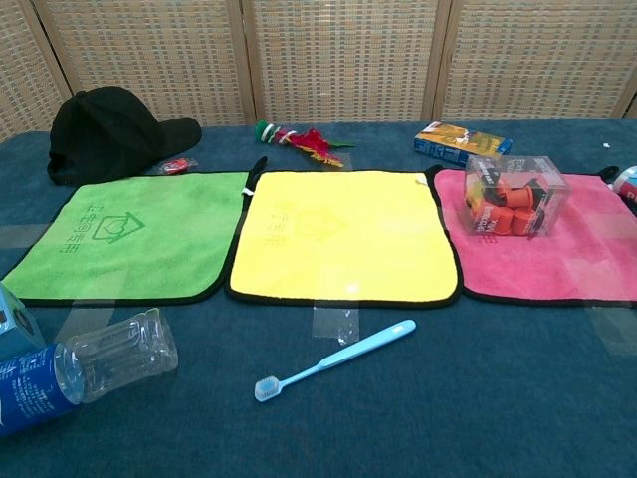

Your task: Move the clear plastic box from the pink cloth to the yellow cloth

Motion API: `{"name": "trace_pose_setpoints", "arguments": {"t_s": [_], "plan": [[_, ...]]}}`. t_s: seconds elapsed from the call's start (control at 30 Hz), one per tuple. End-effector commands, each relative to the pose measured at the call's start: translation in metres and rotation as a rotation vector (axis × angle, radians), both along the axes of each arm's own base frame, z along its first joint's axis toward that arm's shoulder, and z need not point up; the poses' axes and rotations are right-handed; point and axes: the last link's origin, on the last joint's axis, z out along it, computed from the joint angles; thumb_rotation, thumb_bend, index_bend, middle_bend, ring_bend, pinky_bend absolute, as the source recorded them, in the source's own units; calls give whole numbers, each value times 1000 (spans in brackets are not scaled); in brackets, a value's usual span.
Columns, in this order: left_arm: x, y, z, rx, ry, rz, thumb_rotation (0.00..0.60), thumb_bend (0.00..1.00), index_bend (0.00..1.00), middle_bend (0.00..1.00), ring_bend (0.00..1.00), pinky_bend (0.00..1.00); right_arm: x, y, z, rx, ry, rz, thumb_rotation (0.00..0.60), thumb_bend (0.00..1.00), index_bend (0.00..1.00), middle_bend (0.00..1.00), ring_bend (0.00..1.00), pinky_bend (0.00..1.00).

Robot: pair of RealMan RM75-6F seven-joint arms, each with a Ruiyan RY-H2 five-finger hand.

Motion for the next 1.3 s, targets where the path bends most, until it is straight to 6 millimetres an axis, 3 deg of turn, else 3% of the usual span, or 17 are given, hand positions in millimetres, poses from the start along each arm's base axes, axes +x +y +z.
{"name": "trace_pose_setpoints", "arguments": {"t_s": [0.03, 0.43, 0.7, 1.3], "plan": [[-2, 3, -1, -5, 0, 8, 600, 0, 0, 0, 0, 0, 7, -20, -13, 23, -98, -42, 600, 1000, 99, 139, 109, 222], [-3, 7, -1, -15, -1, 23, 600, 0, 0, 0, 0, 0, 27, -42, -50, 101, -183, -82, 600, 1000, 116, 159, 130, 262], [-4, 7, 0, -11, -8, 28, 600, 0, 0, 0, 0, 0, 47, -45, -64, 148, -265, -94, 600, 1000, 131, 174, 151, 319], [-4, 6, 3, -7, -22, 27, 600, 0, 0, 0, 0, 0, 98, -53, -91, 233, -365, -65, 600, 1000, 146, 191, 175, 337]]}}
